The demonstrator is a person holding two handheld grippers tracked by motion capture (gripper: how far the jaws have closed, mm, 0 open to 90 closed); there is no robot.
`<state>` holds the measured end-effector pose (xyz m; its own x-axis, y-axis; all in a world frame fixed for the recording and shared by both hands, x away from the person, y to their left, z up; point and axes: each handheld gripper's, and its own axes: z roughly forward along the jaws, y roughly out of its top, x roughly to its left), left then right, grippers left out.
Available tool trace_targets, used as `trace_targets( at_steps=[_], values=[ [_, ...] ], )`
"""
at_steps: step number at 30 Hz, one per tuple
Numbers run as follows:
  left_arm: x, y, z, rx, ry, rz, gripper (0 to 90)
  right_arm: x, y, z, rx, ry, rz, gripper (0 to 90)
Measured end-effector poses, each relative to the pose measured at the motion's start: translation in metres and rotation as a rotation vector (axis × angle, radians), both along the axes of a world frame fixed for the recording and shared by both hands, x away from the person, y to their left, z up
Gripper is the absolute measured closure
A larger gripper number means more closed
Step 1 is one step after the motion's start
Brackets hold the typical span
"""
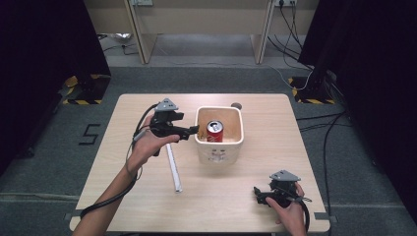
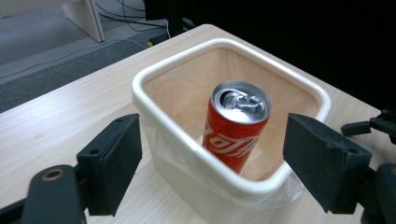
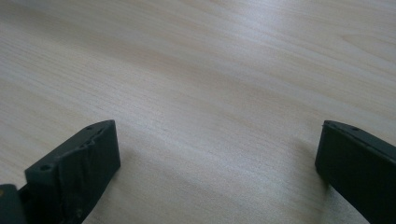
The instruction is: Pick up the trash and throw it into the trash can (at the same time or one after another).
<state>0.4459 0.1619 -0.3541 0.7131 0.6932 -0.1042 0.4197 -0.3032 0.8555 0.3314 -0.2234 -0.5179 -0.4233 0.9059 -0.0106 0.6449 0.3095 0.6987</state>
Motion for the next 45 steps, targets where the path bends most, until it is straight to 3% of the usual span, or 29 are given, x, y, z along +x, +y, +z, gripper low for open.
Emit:
trace_targets(
  at_steps=[12,19,22,35,45],
  values=[
    [0.0,0.019,-0.011,-0.011,0.012,0.04,19.9,0.0,0.0,0.0,0.0,0.0,0.0,0.3],
    [-0.001,0.029,-0.028,-0.007,0.031,0.073,20.1,0.0,0.0,0.0,0.0,0.0,0.0,0.3],
    [-0.001,0.034,-0.041,0.031,0.037,0.103,20.3,0.0,0.0,0.0,0.0,0.0,0.0,0.3],
    [-0.001,0.042,-0.072,0.06,0.061,0.16,21.1,0.0,0.0,0.0,0.001,0.002,-0.001,0.3],
    [0.003,0.05,-0.098,0.113,0.072,0.218,23.2,0.0,0.0,0.0,0.003,0.002,-0.004,0.3]
  ],
)
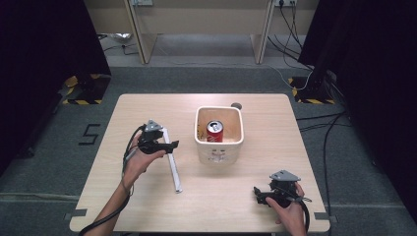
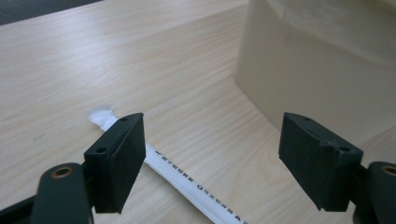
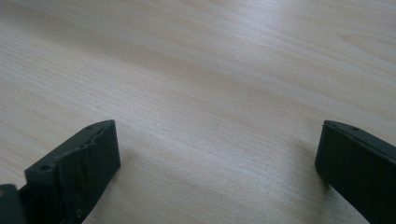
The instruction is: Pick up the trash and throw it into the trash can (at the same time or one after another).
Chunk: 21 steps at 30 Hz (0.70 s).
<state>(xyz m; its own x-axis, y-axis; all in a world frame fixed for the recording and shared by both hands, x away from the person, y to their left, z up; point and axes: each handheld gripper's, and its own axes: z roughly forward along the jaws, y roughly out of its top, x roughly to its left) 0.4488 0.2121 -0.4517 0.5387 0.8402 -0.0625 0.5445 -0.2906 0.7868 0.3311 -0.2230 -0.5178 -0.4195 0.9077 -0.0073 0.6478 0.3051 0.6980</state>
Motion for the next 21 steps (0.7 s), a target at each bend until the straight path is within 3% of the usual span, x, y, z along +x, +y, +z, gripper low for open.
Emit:
trace_targets(
  at_steps=[4,12,21],
  values=[
    [0.0,0.001,-0.007,0.009,0.011,0.006,24.8,0.0,0.0,0.0,0.0,0.0,0.0,0.3],
    [-0.002,0.005,-0.033,0.005,0.073,0.024,26.0,0.0,0.0,0.0,-0.001,0.002,0.001,0.3],
    [-0.007,0.005,-0.046,0.015,0.084,0.036,26.3,0.0,0.0,0.0,-0.001,0.002,0.001,0.3]
  ],
)
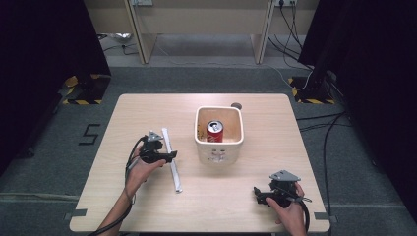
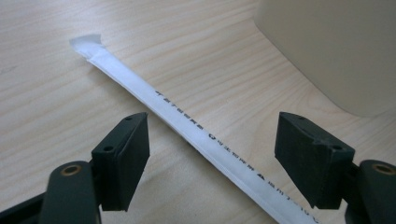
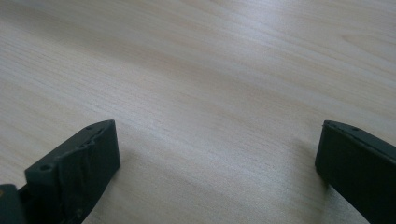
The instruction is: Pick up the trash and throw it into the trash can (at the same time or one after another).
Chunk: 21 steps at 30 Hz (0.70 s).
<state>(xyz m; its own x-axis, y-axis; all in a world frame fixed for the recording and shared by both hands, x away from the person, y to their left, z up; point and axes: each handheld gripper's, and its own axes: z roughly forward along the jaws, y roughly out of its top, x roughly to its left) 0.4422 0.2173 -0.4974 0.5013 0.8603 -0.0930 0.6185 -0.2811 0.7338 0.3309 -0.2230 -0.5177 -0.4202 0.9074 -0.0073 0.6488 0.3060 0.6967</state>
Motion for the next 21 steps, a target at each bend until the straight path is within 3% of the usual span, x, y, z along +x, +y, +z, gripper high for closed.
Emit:
trace_targets(
  at_steps=[7,12,15,21],
  values=[
    [-0.001,-0.005,-0.007,0.008,0.005,0.005,27.1,0.0,0.0,0.0,0.0,0.0,0.0,0.3],
    [0.0,-0.01,-0.013,0.044,0.009,-0.002,29.2,0.0,0.0,0.0,0.0,0.0,0.0,0.3],
    [0.0,-0.011,-0.016,0.074,0.007,-0.008,33.3,0.0,0.0,0.0,0.0,0.0,0.0,0.2],
    [-0.001,-0.01,-0.014,0.083,0.007,-0.021,41.2,0.0,0.0,0.0,0.0,0.0,0.0,0.3]
  ],
)
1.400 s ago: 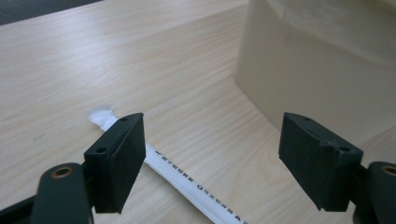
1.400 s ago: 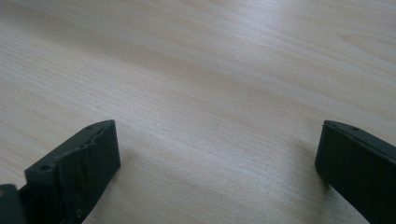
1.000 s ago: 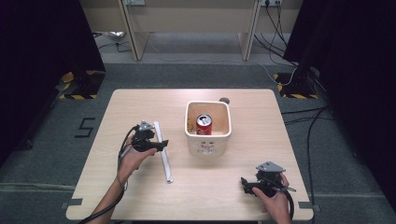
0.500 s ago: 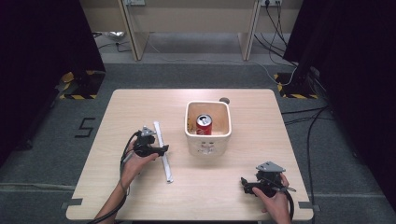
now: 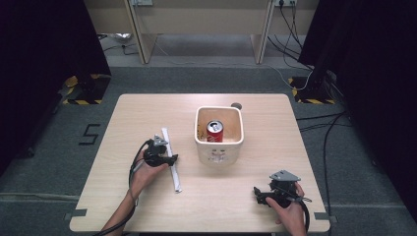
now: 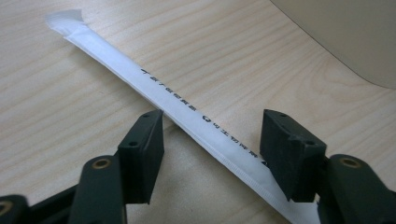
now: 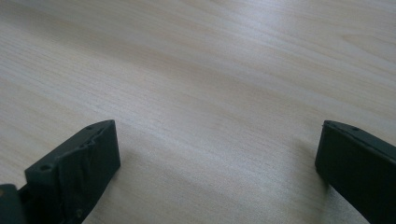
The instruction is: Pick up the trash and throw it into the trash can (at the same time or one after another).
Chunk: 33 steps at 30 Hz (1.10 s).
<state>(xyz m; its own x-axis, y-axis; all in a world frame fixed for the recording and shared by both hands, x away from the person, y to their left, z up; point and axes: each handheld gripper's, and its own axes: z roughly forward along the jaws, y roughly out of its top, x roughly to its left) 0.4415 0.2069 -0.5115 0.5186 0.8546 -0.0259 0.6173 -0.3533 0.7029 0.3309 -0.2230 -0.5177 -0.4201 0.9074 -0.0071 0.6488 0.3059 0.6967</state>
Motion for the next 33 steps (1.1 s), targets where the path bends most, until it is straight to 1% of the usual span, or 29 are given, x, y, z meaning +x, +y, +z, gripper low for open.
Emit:
trace_targets(
  at_steps=[1,2,3,4,5,7,8,10,11,13,14,15,19,20,21,23,24,28,33],
  values=[
    [0.0,0.0,0.0,0.001,0.001,-0.003,43.3,0.0,0.0,0.0,0.0,0.0,0.0,0.3],
    [0.0,0.001,0.001,0.005,0.003,-0.006,48.4,0.0,0.0,0.0,0.0,0.0,0.0,0.3],
    [0.0,0.002,0.002,0.008,0.005,-0.011,48.4,0.0,0.0,0.0,0.0,0.0,0.0,0.3],
    [0.0,0.003,0.002,0.011,0.007,-0.011,51.1,0.0,0.0,0.0,0.0,0.0,0.0,0.3],
    [0.001,0.004,0.003,0.007,0.011,-0.009,56.6,0.0,0.0,0.0,0.0,0.0,0.0,0.2],
    [0.001,0.005,0.003,0.004,0.012,-0.007,60.2,0.0,0.0,0.0,0.0,0.0,0.0,0.3],
    [0.001,0.006,0.003,0.008,0.015,-0.008,60.2,0.0,0.0,0.0,0.0,0.0,0.0,0.3],
    [0.001,0.008,0.004,0.015,0.024,-0.012,65.0,0.0,0.0,0.0,0.0,0.0,0.0,0.3],
    [0.002,0.008,0.005,0.017,0.027,-0.014,69.3,0.0,0.0,0.0,0.0,-0.001,-0.001,0.3],
    [0.002,0.009,0.005,0.021,0.031,-0.021,72.4,0.0,0.0,0.0,0.0,0.0,0.0,0.3],
    [0.002,0.01,0.005,0.021,0.032,-0.023,72.4,0.0,0.0,0.0,0.0,0.0,0.0,0.3],
    [0.002,0.01,0.006,0.019,0.032,-0.025,74.8,0.0,0.0,0.0,0.0,0.0,0.0,0.2],
    [0.002,0.011,0.006,0.026,0.036,-0.026,75.8,0.0,0.0,0.0,0.0,-0.001,0.0,0.3],
    [0.002,0.011,0.006,0.026,0.036,-0.026,74.9,0.0,0.0,0.0,0.0,0.0,0.0,0.3],
    [0.003,0.011,0.007,0.036,0.039,-0.02,73.4,0.0,0.0,0.0,0.0,0.0,0.0,0.3],
    [0.004,0.011,0.007,0.034,0.045,-0.013,69.3,0.0,0.0,0.0,0.0,0.0,0.0,0.3],
    [0.004,0.011,0.007,0.034,0.045,-0.013,69.1,0.0,0.0,0.0,0.0,0.0,0.0,0.2],
    [0.003,0.01,0.007,0.029,0.045,-0.03,79.4,0.0,0.0,0.0,0.0,0.0,0.0,0.2],
    [0.004,0.01,0.007,0.03,0.046,-0.035,80.6,0.0,0.0,0.0,0.0,0.0,0.001,0.2]
  ],
)
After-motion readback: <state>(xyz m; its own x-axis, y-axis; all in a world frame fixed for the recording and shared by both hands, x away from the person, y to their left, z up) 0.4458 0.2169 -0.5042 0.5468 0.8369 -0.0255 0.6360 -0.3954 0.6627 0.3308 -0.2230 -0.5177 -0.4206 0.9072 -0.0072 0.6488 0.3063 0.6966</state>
